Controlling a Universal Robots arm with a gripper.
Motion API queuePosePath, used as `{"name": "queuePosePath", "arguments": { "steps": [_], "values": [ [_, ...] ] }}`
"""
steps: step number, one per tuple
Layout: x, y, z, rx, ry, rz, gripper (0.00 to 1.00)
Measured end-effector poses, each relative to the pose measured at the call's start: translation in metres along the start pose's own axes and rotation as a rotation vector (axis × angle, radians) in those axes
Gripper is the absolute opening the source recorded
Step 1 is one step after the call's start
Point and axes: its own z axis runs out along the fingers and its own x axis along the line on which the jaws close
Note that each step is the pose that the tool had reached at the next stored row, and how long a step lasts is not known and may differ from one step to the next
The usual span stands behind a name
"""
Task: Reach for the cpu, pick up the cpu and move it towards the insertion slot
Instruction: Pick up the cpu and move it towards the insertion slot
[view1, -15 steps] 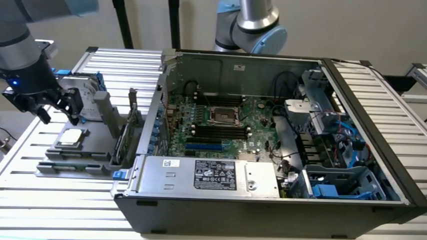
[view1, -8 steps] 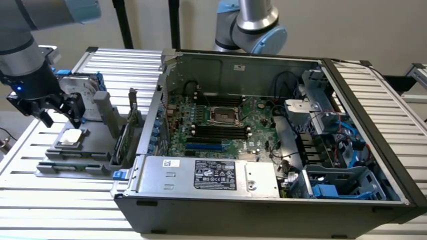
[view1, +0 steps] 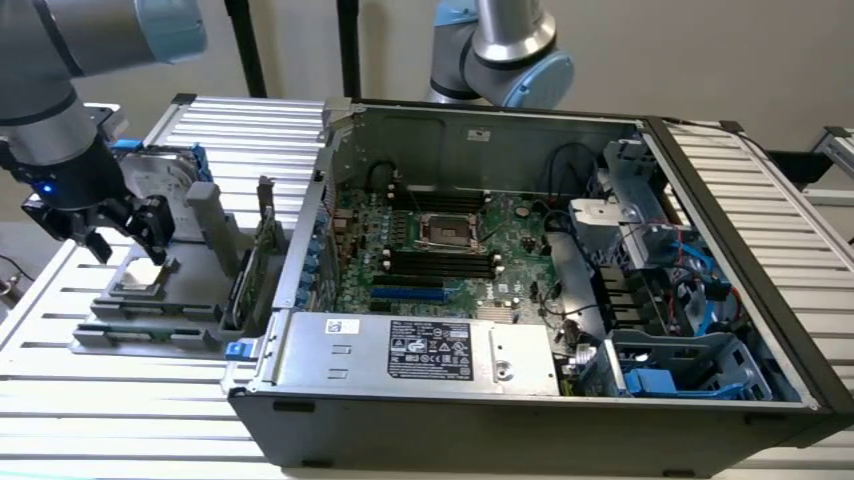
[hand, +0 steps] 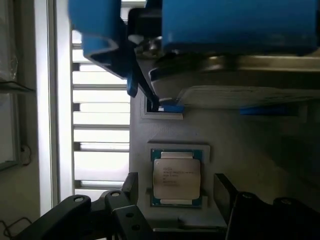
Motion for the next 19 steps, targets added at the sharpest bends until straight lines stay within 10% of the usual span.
{"name": "queuePosePath", "arguments": {
  "steps": [19],
  "values": [
    [-0.002, 0.0008, 0.0171, 0.0184, 0.0001, 0.000, 0.71]
  ]
}}
